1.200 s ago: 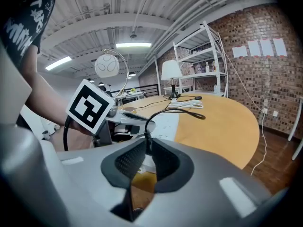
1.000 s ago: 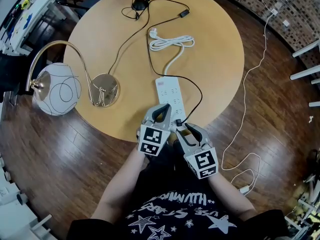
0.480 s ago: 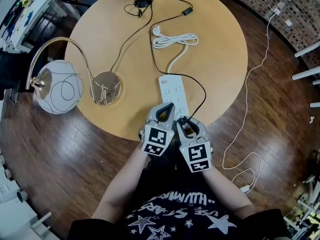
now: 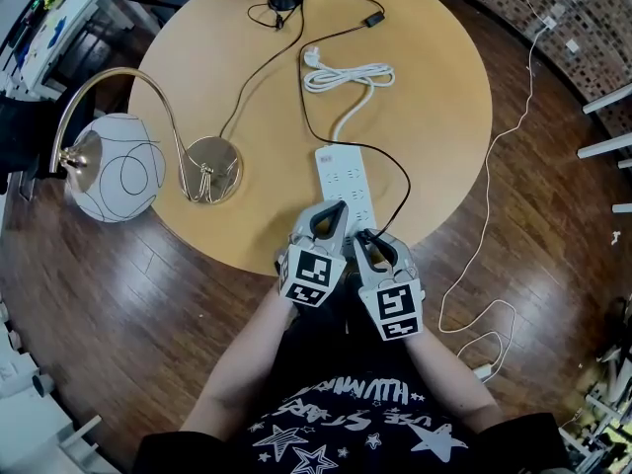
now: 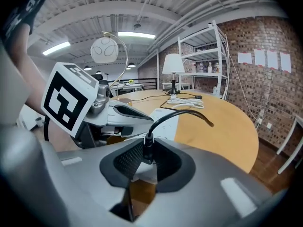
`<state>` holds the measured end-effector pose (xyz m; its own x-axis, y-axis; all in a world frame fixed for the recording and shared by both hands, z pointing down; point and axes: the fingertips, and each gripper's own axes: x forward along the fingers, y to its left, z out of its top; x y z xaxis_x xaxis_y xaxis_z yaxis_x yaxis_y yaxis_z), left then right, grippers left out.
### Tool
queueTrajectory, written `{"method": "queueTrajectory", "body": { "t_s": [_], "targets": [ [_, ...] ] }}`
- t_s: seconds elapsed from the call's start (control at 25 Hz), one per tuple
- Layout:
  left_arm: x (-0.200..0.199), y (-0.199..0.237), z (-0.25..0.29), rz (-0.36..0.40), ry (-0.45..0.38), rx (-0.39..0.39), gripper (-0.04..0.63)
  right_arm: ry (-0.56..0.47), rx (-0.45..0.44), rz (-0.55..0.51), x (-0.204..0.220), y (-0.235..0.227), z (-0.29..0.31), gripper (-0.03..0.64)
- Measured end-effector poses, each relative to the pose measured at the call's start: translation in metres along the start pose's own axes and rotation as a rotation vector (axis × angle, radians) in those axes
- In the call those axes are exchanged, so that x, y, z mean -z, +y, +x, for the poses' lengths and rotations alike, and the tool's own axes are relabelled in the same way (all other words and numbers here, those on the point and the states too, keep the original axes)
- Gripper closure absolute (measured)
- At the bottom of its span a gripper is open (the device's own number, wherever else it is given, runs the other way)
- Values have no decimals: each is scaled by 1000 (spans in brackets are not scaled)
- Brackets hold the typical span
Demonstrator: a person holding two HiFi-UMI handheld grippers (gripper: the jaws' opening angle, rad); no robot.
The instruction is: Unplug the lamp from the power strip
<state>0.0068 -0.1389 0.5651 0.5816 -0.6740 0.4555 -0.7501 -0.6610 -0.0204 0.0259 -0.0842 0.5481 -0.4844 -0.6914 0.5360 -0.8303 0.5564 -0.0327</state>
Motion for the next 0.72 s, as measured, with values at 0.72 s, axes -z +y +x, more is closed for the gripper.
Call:
{"method": "queueTrajectory", "body": {
  "t_s": [0.72],
  "targets": [
    [-1, -5, 4, 56, 16, 10, 592, -2, 20, 16, 4, -7, -3, 552]
  ]
}}
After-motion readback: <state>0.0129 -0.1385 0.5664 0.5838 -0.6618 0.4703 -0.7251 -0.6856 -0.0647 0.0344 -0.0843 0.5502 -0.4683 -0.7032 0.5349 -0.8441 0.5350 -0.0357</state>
